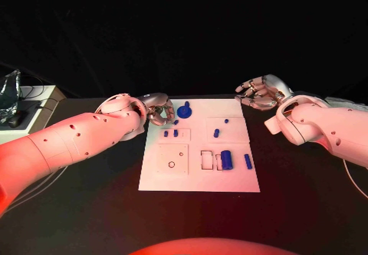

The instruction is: Assemble the parts on the task board

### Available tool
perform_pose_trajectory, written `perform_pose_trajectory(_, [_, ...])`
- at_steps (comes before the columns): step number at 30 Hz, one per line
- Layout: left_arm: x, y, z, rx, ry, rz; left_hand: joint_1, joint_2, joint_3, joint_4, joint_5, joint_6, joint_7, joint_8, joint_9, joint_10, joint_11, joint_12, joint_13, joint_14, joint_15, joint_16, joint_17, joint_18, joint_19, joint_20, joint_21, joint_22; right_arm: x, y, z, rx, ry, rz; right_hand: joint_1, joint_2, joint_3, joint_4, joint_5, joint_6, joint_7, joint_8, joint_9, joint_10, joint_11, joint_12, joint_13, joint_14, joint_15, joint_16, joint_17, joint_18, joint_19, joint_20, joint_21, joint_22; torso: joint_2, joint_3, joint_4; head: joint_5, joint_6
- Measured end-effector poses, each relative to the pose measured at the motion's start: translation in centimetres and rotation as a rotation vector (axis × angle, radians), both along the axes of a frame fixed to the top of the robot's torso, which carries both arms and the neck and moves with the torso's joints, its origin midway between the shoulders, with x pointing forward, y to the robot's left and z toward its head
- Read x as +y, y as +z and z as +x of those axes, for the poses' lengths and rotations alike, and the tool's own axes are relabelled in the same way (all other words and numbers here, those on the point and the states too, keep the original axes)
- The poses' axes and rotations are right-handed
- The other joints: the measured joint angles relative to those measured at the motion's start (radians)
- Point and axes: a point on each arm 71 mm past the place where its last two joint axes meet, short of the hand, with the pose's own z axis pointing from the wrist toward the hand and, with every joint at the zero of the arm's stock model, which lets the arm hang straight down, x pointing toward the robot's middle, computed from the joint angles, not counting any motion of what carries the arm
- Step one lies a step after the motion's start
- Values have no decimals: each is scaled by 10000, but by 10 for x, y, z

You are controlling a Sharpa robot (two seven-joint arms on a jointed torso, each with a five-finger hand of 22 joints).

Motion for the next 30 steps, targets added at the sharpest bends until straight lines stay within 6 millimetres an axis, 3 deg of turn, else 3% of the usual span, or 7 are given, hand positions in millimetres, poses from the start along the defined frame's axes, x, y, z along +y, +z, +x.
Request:
perform_pose_trajectory(12, [-3,0,-1,36,-74,16,-39,39,0,0,0,36,-35,0,1,73,1,0,14,0,0,0,-9,1,0,0,0,-1,0,0,0,-5,5,-8,0,0,0,0,0,-1,-1,0,0,0,1,1,1,0,0,0,0,-1,0,0,0,-1,-3,-4,-6,18,-1])
perform_pose_trajectory(25, [-2,1,-1,-14,7,-92,-99,-13,29,-29,0,-225,87,-316,-27,149,78,-356,47,0,0,-6,-97,1,0,0,0,-52,1,0,0,-8,15,-12,0,0,-1,1,0,-2,-1,-44,10,1,1,-82,-43,0,0,0,0,0,0,0,0,-2,-3,0,-12,-9,50])
perform_pose_trajectory(27, [-1,1,0,-8,89,-181,-476,-30,-43,189,0,-548,216,-538,-103,253,182,-412,86,-121,108,-146,-440,0,-266,37,-219,-355,1,0,0,-7,21,-13,0,0,-1,1,0,-2,-1,-44,10,1,1,-82,-43,0,0,0,0,0,0,0,0,-3,-4,-1,-12,-10,63])
perform_pose_trajectory(30, [-1,1,0,44,267,-346,-1263,-234,-463,741,0,-684,325,-660,-136,313,226,-438,172,-257,183,-233,-743,1,-467,106,-474,-664,1,0,0,-5,25,-15,0,0,-1,1,0,-1,-1,-44,10,1,2,-82,-43,0,0,0,0,0,0,0,0,-3,-7,3,-12,-27,82])
